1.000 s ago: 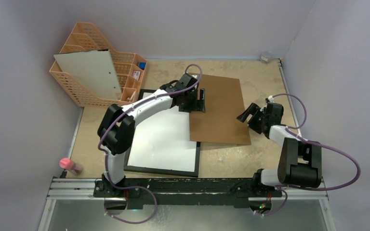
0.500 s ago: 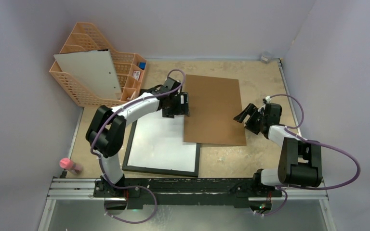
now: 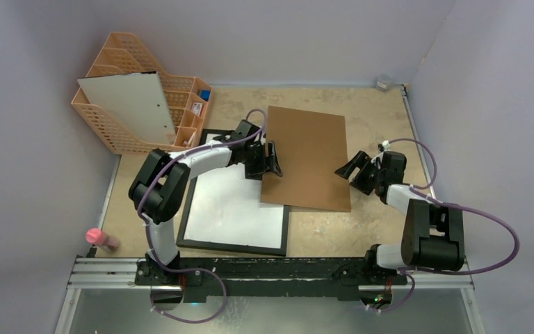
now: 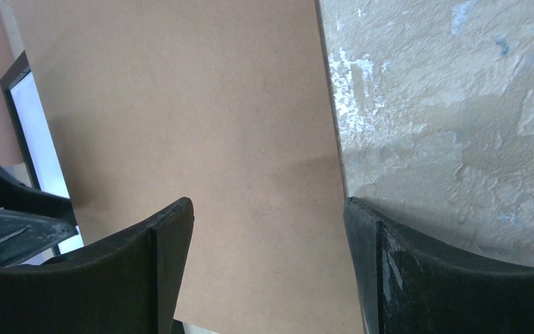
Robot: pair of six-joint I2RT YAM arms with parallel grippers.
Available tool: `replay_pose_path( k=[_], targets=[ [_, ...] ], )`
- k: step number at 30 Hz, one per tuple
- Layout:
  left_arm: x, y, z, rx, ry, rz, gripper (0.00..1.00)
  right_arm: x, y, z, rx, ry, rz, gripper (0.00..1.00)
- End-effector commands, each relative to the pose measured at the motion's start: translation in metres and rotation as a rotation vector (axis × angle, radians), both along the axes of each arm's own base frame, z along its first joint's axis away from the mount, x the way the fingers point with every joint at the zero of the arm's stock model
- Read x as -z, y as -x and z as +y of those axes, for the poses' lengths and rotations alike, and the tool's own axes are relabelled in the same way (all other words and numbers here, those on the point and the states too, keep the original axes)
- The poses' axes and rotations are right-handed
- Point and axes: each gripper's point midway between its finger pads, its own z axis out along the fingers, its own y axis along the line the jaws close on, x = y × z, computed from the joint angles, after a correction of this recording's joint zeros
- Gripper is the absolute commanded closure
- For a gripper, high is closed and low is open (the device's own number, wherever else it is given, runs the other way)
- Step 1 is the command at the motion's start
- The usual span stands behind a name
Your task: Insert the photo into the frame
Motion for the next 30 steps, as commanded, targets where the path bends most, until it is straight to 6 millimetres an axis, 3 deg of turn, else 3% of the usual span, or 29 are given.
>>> replay_pose_path(
  k=[1, 4, 9, 15, 20, 24, 28, 30],
  targets=[
    [-0.003, -0.003, -0.012, 0.011, 0.088, 0.023, 0.33, 0.042, 0.053, 0.015, -0.02, -0.063, 0.231, 0.18],
    [-0.015, -0.005, -0.017, 0.01, 0.15, 0.024, 0.37, 0.045, 0.055, 0.016, -0.023, -0.067, 0.238, 0.18],
    [-0.05, -0.011, -0.022, -0.003, 0.31, 0.013, 0.52, 0.047, 0.056, 0.016, -0.023, -0.068, 0.238, 0.18],
    [-0.097, -0.017, -0.029, 0.024, 0.485, -0.025, 0.55, 0.048, 0.054, 0.019, -0.039, -0.085, 0.232, 0.18],
    [-0.107, -0.017, -0.039, 0.065, 0.569, -0.01, 0.6, 0.028, 0.047, 0.038, -0.114, -0.201, 0.148, 0.18],
    [-0.116, -0.021, -0.043, 0.114, 0.572, -0.044, 0.72, 0.013, 0.039, 0.044, -0.153, -0.229, 0.073, 0.18],
    [-0.119, -0.03, -0.04, 0.152, 0.534, -0.075, 1.0, 0.006, 0.035, 0.044, -0.158, -0.234, 0.05, 0.18],
    [-0.129, -0.037, -0.036, 0.157, 0.544, -0.101, 1.0, 0.001, 0.03, 0.042, -0.137, -0.232, 0.035, 0.17]
  ],
)
